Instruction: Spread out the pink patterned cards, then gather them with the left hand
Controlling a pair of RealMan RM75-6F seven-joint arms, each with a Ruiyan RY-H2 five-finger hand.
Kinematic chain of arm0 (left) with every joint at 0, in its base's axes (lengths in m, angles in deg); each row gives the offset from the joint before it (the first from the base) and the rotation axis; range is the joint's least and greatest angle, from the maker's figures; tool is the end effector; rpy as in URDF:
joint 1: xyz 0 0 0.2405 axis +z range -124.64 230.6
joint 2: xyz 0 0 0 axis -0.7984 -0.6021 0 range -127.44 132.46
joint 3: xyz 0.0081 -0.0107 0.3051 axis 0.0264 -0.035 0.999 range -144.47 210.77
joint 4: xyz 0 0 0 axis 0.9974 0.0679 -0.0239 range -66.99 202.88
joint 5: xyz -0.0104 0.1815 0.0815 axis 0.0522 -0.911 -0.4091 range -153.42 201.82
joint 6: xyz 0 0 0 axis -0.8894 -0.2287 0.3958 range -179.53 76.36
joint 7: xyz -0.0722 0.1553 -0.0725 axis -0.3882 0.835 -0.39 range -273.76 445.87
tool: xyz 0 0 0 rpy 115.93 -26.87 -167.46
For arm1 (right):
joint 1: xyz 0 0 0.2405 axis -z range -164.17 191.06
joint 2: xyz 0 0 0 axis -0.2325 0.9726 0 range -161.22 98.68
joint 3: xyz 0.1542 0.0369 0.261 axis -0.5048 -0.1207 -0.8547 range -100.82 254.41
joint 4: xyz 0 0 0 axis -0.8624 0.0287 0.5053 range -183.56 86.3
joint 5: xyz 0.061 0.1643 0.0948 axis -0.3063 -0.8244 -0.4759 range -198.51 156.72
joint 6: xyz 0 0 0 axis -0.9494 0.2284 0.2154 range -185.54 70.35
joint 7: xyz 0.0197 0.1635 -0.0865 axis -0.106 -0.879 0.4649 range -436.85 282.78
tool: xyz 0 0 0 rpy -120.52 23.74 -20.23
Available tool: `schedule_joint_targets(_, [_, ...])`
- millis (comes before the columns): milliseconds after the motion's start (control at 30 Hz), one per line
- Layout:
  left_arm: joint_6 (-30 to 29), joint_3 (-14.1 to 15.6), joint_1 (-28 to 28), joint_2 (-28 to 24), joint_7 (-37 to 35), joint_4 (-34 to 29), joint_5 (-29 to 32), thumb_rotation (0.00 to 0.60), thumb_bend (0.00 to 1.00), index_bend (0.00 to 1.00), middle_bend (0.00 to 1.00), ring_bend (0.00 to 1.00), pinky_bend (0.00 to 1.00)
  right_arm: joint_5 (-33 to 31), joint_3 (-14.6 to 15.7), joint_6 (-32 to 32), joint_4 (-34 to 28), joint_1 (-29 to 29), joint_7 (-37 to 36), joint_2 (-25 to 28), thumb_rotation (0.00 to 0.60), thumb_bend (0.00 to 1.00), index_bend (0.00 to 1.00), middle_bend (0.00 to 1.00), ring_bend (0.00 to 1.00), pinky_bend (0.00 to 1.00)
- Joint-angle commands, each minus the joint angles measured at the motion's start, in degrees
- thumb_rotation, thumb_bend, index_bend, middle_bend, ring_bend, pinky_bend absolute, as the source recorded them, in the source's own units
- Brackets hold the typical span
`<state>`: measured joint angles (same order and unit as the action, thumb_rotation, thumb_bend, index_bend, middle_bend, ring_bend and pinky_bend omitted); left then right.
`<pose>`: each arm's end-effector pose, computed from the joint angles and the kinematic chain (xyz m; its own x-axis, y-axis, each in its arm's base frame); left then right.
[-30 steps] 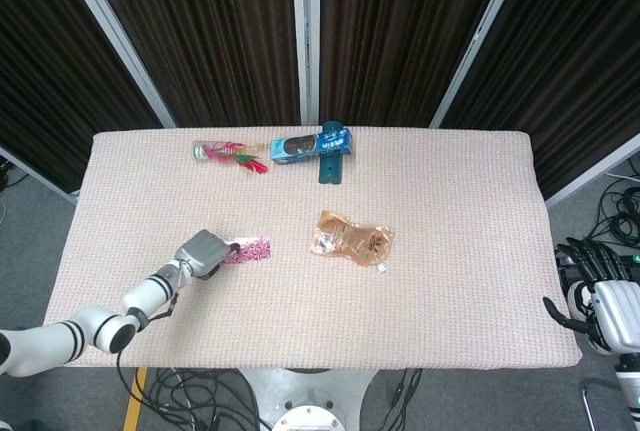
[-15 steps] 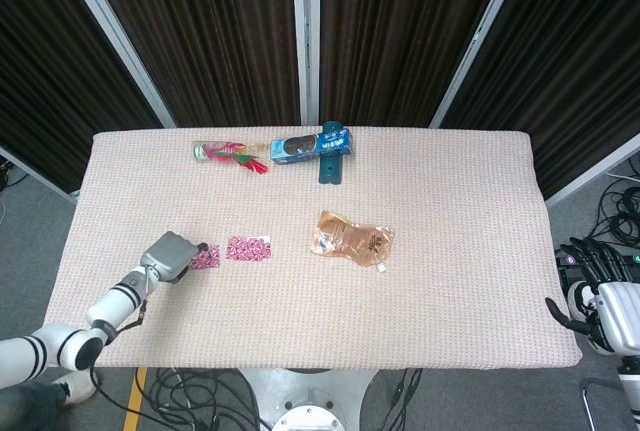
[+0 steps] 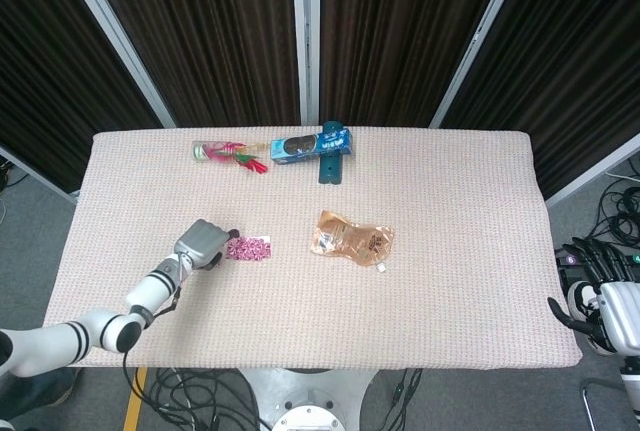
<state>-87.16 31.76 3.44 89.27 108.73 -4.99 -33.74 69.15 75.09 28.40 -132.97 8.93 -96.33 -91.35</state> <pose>-0.2360 0.4299 -0.0486 0.7075 0.4455 0.5486 0.7065 -0.4646 -0.5338 -0.3690 -0.2214 0.2251 0.2819 -0.0151 0.9593 -0.9579 -0.0603 0.2805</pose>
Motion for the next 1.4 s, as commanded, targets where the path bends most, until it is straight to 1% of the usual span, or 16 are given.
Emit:
schedule_joint_targets(33, [0.85, 0.04, -0.72, 0.86, 0.53, 1.17, 1.24, 0.600, 0.57, 0.27, 0.88, 0.93, 0.98, -0.11, -0.01, -0.08, 0.05, 0.02, -0.03, -0.05, 0.460, 0.22, 0.13, 0.09, 0.00, 0.00])
schedule_joint_targets(167, [1.90, 0.83, -1.56, 0.66, 1.67, 0.84, 2.80, 0.600, 0.57, 0.27, 0.88, 0.93, 0.98, -0.21, 0.01, -0.21, 0.24, 0.05, -0.17, -0.19, 0.464, 0.22, 0.13, 0.09, 0.01, 0.00])
schedule_joint_targets(333, [0.74, 1.72, -1.89, 0.18, 3.26, -1.45, 3.55, 0.600, 0.57, 0.27, 0.88, 0.93, 0.98, -0.21, 0.03, -0.38, 0.43, 0.01, -0.24, -0.29, 0.466, 0.22, 0.13, 0.09, 0.00, 0.00])
schedule_joint_targets(500, [1.10, 2.88, -2.98, -0.25, 5.37, -2.95, 6.14, 0.600, 0.57, 0.27, 0.88, 0.93, 0.98, -0.20, 0.03, -0.21, 0.41, 0.13, -0.26, -0.24, 0.468, 0.22, 0.13, 0.09, 0.00, 0.00])
schedule_joint_targets(633, [0.27, 3.91, -3.62, -0.34, 7.34, -4.26, 8.37, 0.600, 0.57, 0.27, 0.88, 0.93, 0.98, -0.25, 0.09, 0.02, 0.43, 0.38, -0.33, -0.18, 0.463, 0.22, 0.13, 0.09, 0.01, 0.00])
schedule_joint_targets(733, [-0.29, 4.86, -4.28, -1.05, 8.96, -6.55, 9.89, 0.600, 0.57, 0.27, 0.88, 0.93, 0.98, -0.28, 0.11, 0.09, 0.48, 0.49, -0.43, -0.19, 0.461, 0.22, 0.13, 0.09, 0.00, 0.00])
schedule_joint_targets(833, [-1.96, 5.76, -4.88, -1.92, 10.88, -9.85, 10.91, 0.600, 0.57, 0.27, 0.88, 0.93, 0.98, -0.17, 0.15, 0.21, 0.57, 0.55, -0.56, -0.27, 0.474, 0.22, 0.13, 0.09, 0.00, 0.00])
schedule_joint_targets(967, [-3.58, 6.81, -5.57, -3.03, 12.83, -13.89, 12.45, 0.600, 0.57, 0.27, 0.88, 0.93, 0.98, -0.12, 0.15, 0.20, 0.65, 0.57, -0.67, -0.28, 0.471, 0.22, 0.13, 0.09, 0.00, 0.00])
schedule_joint_targets(1167, [-5.14, 8.49, -7.14, -4.24, 15.68, -18.08, 16.09, 0.600, 0.57, 0.27, 0.88, 0.93, 0.98, -0.11, 0.15, 0.48, 0.83, 0.77, -0.88, -0.32, 0.468, 0.22, 0.13, 0.09, 0.00, 0.00])
schedule_joint_targets(1333, [-7.01, 9.66, -8.03, -5.35, 17.33, -21.52, 17.76, 0.600, 0.57, 0.27, 0.88, 0.93, 0.98, -0.11, 0.07, 0.65, 0.99, 0.84, -1.11, -0.39, 0.474, 0.22, 0.13, 0.09, 0.00, 0.00])
schedule_joint_targets(1400, [-7.73, 10.02, -8.37, -5.87, 17.80, -22.98, 18.44, 0.600, 0.57, 0.27, 0.88, 0.93, 0.98, -0.06, 0.06, 0.69, 1.01, 0.84, -1.13, -0.42, 0.468, 0.22, 0.13, 0.09, 0.00, 0.00])
